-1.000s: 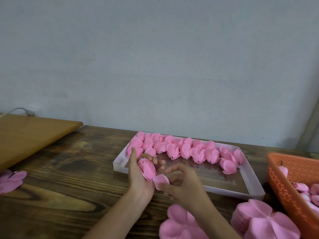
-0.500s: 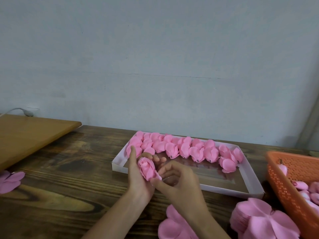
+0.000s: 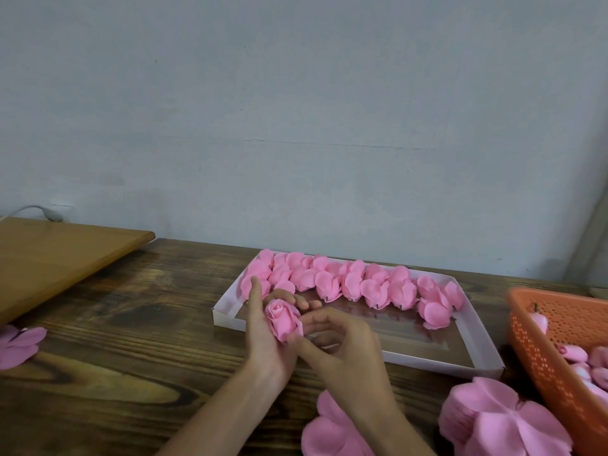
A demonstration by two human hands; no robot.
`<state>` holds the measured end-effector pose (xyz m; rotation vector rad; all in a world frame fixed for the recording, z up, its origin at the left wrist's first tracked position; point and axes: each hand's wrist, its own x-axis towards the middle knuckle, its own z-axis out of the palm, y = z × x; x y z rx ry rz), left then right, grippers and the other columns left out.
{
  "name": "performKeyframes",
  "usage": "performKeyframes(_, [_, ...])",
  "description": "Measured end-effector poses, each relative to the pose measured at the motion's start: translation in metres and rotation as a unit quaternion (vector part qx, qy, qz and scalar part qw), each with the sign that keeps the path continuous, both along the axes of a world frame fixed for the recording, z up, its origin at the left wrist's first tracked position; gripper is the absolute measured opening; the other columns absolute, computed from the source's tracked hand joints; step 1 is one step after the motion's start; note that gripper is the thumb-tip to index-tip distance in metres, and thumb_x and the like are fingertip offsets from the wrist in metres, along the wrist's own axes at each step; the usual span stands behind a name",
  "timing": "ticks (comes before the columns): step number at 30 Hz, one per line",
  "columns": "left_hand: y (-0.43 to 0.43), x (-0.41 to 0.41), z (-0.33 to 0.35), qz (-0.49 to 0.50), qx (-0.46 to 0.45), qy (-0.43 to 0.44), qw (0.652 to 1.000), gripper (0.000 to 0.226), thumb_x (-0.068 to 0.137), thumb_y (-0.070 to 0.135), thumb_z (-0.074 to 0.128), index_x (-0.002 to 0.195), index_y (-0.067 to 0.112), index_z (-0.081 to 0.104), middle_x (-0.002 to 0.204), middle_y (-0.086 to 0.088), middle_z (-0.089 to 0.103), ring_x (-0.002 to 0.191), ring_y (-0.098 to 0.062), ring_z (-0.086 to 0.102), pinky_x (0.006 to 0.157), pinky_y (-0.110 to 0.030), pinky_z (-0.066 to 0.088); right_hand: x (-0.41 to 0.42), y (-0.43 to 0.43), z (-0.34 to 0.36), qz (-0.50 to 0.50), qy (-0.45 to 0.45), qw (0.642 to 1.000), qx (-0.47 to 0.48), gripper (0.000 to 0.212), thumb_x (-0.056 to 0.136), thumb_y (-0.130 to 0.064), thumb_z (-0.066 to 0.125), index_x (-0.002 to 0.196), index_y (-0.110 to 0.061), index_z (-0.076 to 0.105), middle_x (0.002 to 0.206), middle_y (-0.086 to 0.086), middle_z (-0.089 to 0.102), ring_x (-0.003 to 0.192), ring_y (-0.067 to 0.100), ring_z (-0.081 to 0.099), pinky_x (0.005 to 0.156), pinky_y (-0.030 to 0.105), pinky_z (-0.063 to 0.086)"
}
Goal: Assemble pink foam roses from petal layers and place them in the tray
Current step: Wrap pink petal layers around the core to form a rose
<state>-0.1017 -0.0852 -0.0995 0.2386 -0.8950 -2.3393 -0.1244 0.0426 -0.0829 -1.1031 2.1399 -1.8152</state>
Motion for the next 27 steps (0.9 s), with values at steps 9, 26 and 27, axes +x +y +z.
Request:
performKeyframes(9, [-0.004,-0.002,-0.004,0.056,0.005,-0.057,0.997,0.071,0.103,0.063,0.043,0.056,0.012,0.058,0.056,-0.006,0.053,0.043,-0.018,0.050,0.044,-0.025,0.045,-0.004,-0.002,-0.006,0.040,-0.005,0.999,0.019,0.027,0.083,-0.003,0.078,0.096,-0.027,0.078,0.087,-0.010,0.079,0.082,0.006,0.075,0.074,0.019,0.057])
performKeyframes(26, [0.007,-0.003,-0.002,0.050,-0.006,-0.067,0.996,0.078,0.098,0.071,0.041,0.058,0.007,0.060,0.059,-0.011,0.052,0.053,-0.025,0.054,0.057,-0.032,0.045,-0.010,-0.003,-0.012,-0.011,0.032,0.999,-0.008,0.026,0.071,-0.009,0.091,0.082,-0.026,0.075,0.078,-0.013,0.077,0.070,0.004,0.072,0.064,0.012,0.053])
performKeyframes(27, [0.007,-0.002,-0.002,0.047,0.007,-0.075,0.996,0.078,0.098,0.072,0.041,0.057,0.008,0.060,0.057,-0.010,0.052,0.049,-0.023,0.054,0.052,-0.030,0.047,-0.009,-0.003,-0.013,-0.004,0.040,0.999,-0.005,0.028,0.071,-0.008,0.091,0.083,-0.027,0.075,0.079,-0.013,0.077,0.070,0.005,0.073,0.064,0.012,0.053])
